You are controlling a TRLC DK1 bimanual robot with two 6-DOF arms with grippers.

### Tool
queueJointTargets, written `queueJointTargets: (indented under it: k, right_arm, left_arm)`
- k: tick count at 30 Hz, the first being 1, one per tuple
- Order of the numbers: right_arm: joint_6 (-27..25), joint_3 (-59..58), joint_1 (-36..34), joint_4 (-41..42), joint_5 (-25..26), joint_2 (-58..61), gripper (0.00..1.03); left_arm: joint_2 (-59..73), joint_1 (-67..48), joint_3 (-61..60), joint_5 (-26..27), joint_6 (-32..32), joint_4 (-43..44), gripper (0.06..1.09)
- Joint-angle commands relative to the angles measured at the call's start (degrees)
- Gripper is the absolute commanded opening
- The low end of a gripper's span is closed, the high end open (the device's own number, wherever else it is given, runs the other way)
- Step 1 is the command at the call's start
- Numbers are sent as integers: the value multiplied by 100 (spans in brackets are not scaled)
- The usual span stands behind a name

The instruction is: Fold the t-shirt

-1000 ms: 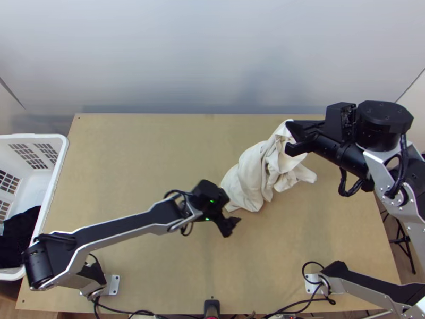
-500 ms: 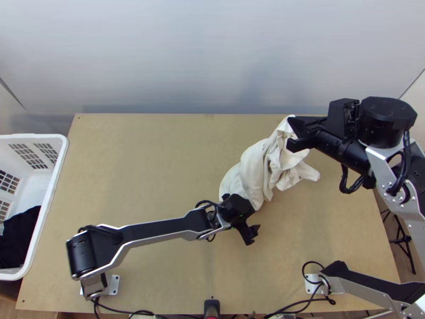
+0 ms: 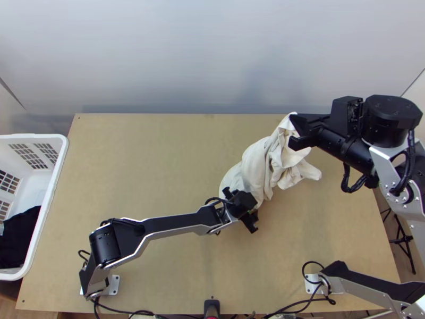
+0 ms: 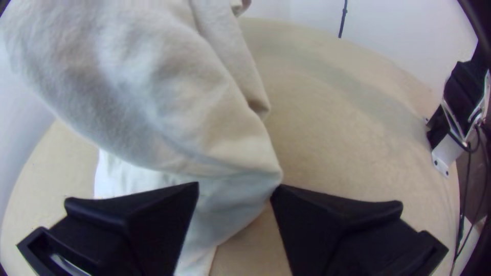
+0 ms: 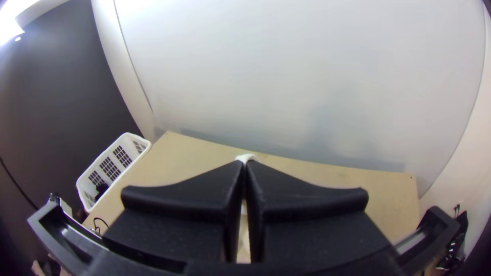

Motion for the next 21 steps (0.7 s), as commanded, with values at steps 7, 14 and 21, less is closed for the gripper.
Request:
queueJointTargets:
  k: [7, 14, 21]
  right_arm:
    - [1, 84, -10, 1, -5, 14, 4]
    - [1, 93, -1, 1, -5, 23, 4]
    - [1, 93, 7, -17, -14, 23, 4]
  left_arm:
    - [-1152, 802, -406, 1967, -1408, -1143, 9]
    - [-2541, 1189, -977, 2907, -1813, -1582, 9]
    - [-3393, 2823, -1047, 5192, -3210, -2048, 9]
